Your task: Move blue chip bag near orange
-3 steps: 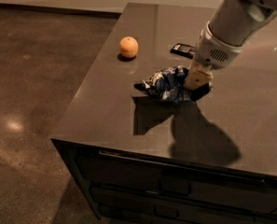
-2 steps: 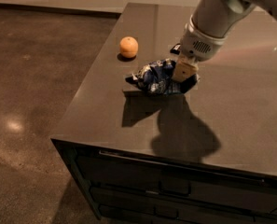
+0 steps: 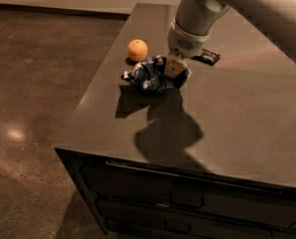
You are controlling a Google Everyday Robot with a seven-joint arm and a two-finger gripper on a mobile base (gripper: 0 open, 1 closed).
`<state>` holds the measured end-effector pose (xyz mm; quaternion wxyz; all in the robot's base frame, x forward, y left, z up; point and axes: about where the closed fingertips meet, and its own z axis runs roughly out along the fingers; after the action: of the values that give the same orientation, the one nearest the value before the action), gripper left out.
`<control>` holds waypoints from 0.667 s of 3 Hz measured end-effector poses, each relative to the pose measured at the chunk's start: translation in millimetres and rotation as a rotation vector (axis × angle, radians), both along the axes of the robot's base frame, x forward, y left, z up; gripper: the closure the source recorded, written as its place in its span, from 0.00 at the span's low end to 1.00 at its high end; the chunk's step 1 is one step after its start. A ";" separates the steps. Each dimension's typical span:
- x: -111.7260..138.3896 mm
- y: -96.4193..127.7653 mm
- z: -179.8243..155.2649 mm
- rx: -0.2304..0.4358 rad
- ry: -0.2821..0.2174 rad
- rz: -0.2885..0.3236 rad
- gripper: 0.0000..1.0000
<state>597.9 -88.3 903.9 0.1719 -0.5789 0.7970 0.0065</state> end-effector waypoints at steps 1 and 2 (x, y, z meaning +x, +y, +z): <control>25.8 7.0 -3.5 -0.013 -0.036 0.006 1.00; 47.2 5.2 -9.5 -0.041 -0.058 0.016 0.84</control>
Offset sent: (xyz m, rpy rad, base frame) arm 0.0746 0.0000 -0.0142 -0.0772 -0.0889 0.0253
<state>645.1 -83.2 894.4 0.1830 -0.5884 0.7872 -0.0251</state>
